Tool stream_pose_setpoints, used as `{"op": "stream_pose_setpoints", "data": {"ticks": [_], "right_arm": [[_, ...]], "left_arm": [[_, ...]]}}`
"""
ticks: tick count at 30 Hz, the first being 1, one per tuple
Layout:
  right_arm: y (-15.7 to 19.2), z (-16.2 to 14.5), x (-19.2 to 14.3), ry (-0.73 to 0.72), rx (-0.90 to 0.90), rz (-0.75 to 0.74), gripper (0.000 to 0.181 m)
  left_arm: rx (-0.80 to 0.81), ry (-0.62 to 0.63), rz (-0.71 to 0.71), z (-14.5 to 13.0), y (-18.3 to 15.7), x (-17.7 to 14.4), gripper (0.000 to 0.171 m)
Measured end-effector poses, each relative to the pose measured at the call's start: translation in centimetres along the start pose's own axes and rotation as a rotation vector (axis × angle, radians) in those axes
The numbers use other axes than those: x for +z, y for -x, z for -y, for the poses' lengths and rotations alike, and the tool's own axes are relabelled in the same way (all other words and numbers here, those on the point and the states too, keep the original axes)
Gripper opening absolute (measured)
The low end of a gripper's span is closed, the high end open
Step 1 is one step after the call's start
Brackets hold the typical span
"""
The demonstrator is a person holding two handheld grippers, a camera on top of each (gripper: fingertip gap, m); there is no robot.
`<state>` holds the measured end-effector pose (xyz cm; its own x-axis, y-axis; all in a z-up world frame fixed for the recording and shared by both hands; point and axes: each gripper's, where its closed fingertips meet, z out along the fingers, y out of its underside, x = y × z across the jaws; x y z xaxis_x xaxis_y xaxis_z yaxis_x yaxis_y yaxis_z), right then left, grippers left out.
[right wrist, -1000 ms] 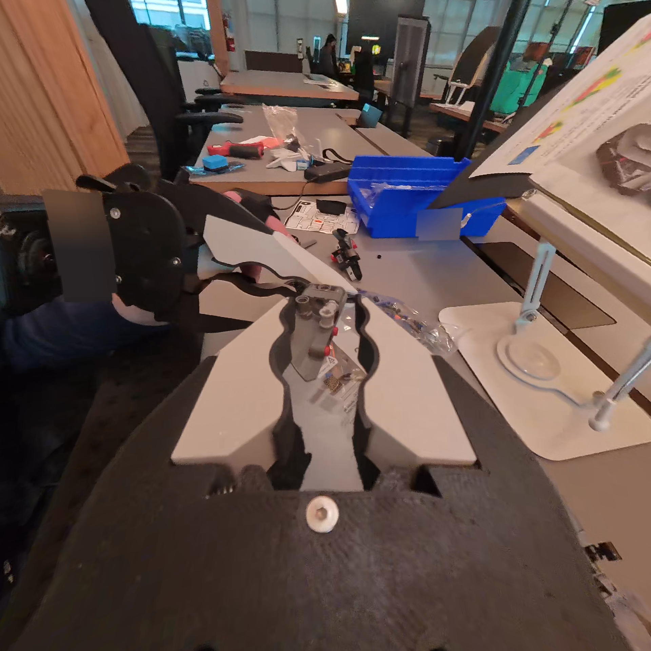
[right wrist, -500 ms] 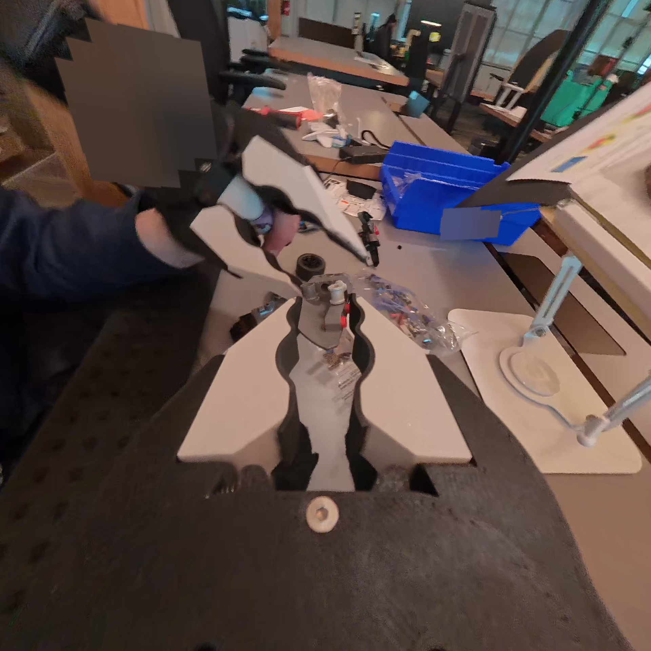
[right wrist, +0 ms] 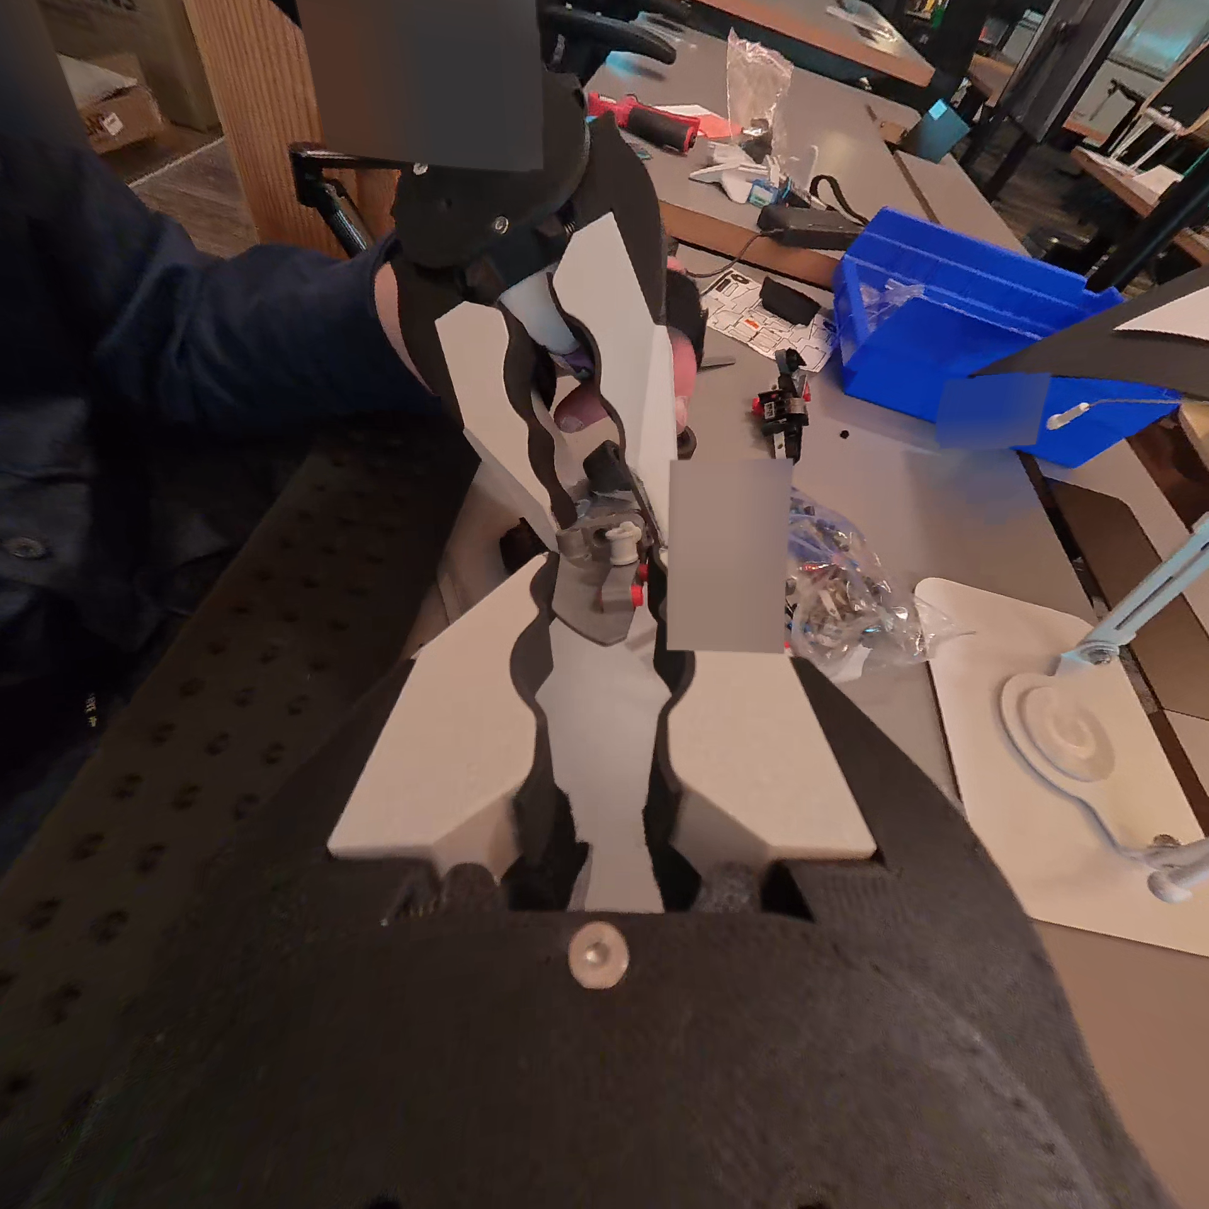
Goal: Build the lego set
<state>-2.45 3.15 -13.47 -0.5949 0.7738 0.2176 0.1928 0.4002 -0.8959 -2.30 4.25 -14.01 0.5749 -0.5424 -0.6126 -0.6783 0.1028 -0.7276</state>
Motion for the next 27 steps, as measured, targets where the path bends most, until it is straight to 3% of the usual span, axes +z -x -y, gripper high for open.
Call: {"op": "stream_pose_setpoints", "data": {"ticks": [14,20,27], "right_arm": [[-1.5,0.5,-1.5,0.012,-0.077,-0.167,0.015],[-2.0,-0.8,-0.4,0.113,-0.135,-0.225,0.005],[-1.4,-0.2,-0.6,0.086,-0.135,-0.199,0.003]], "left_arm": [[0.056,0.115,0.100,-1.3,1.0,0.7,0.020],[0.066,0.122,0.087,-1.4,0.6,0.8,0.020],[0.009,0.058,0.044,-0.4,0.1,0.7,0.026]]}}
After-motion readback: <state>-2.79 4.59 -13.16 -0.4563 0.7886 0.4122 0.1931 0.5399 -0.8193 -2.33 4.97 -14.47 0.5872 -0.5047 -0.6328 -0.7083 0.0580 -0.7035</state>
